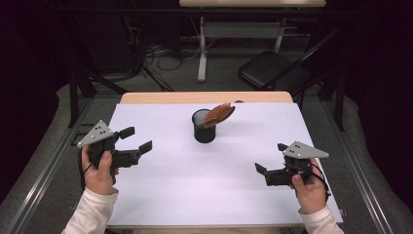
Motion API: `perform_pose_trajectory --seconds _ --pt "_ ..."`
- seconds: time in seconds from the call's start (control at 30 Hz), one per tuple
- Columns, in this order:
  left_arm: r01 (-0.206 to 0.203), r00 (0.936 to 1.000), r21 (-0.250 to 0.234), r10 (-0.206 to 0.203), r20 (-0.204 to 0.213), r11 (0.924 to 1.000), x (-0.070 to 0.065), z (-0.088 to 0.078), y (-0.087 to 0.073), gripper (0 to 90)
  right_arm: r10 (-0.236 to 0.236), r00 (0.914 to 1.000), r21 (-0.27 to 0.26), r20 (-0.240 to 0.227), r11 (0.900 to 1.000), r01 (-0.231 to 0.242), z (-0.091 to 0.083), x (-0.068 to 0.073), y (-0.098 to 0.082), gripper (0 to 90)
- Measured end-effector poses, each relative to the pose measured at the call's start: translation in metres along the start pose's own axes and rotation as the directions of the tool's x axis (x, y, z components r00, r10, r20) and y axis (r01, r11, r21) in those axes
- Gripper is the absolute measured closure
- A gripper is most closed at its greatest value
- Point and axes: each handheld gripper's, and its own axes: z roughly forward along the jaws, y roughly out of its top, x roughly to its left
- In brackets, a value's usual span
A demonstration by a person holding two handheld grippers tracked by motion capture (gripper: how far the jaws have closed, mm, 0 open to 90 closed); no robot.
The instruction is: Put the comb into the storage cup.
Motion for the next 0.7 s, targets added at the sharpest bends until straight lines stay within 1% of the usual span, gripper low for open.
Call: perform_pose_trajectory --seconds 0.1,0.27,0.33,0.43,0.5,0.7 --pt "0.011 0.9999 -0.003 -0.011 0.003 0.9999 0.001 -0.001 -0.009 16.3 0.01 0.9999 0.001 0.007 1.0 -0.01 -0.001 -0.002 -0.005 0.0" --pt "0.007 0.9999 -0.015 -0.007 -0.008 0.9999 0.001 -0.002 -0.023 16.2 0.024 0.9995 0.004 0.022 1.0 -0.024 -0.002 -0.004 -0.014 0.0" --pt "0.003 0.9999 -0.009 -0.003 -0.011 1.0 0.002 -0.002 -0.029 16.1 0.036 0.9989 0.007 0.03 0.999 -0.036 -0.002 -0.006 -0.019 0.0" --pt "0.01 0.9998 -0.007 -0.01 -0.019 0.9999 0.003 -0.001 -0.038 16.1 0.055 0.9978 0.008 0.038 0.998 -0.055 -0.002 -0.009 -0.025 0.1" --pt "0.01 0.9998 -0.002 -0.01 -0.015 1.0 0.005 0.0 -0.044 16.1 0.062 0.9972 0.011 0.042 0.998 -0.062 -0.002 -0.01 -0.027 0.1" --pt "0.038 0.9992 -0.012 -0.038 -0.013 0.9992 0.01 0.001 -0.058 16.0 0.077 0.9952 0.001 0.061 0.997 -0.077 -0.002 -0.014 -0.033 0.1"
